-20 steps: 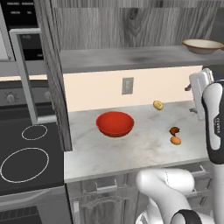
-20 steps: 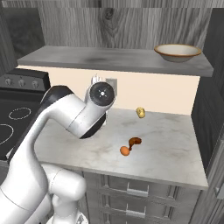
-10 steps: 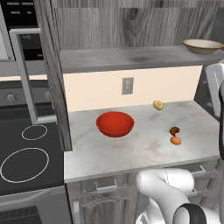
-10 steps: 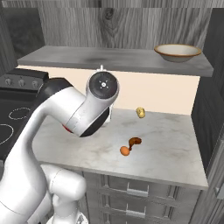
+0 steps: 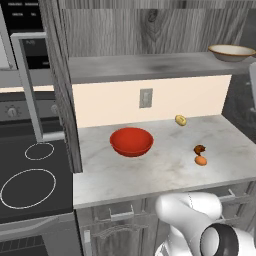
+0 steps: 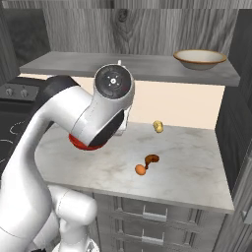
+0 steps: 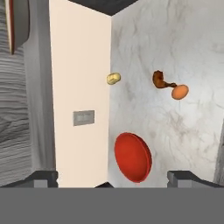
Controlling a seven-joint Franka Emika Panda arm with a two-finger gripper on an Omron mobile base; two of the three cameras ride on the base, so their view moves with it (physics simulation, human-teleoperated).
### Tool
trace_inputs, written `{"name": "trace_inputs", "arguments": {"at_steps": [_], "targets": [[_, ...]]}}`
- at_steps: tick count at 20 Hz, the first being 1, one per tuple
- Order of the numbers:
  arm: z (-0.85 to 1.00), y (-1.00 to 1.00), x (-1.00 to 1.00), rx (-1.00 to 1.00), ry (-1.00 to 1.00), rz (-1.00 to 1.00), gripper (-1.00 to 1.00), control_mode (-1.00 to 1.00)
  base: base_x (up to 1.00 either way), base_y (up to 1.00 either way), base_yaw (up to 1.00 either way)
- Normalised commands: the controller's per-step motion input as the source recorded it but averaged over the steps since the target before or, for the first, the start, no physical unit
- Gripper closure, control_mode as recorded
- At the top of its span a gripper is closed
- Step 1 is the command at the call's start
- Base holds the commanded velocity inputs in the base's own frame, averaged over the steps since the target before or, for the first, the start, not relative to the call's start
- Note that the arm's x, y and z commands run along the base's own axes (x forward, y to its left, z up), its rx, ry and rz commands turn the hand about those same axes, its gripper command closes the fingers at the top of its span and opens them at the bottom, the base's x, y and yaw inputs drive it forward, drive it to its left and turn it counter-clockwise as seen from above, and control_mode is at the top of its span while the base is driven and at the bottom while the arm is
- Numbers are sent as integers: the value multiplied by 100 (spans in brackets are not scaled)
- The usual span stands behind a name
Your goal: Pick both bowls and place them on the counter. Then place the egg in one bowl and place the chicken drumstick in the other bowl.
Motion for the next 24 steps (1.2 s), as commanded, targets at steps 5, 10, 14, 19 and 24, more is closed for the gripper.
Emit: {"name": "trace_inputs", "arguments": {"at_steps": [5,10,14,19,24], "targets": [[27,-38,2,0,-2,-1,-100,-100,0,0,0],[8,-32,7,-3,-5,0,-100,-100,0,0,0],[0,-29,14,-7,-7,0,-100,-100,0,0,0],[12,-25,19,-3,0,0,-100,-100,0,0,0],[15,-28,20,-2,0,0,-100,-100,0,0,0]]}}
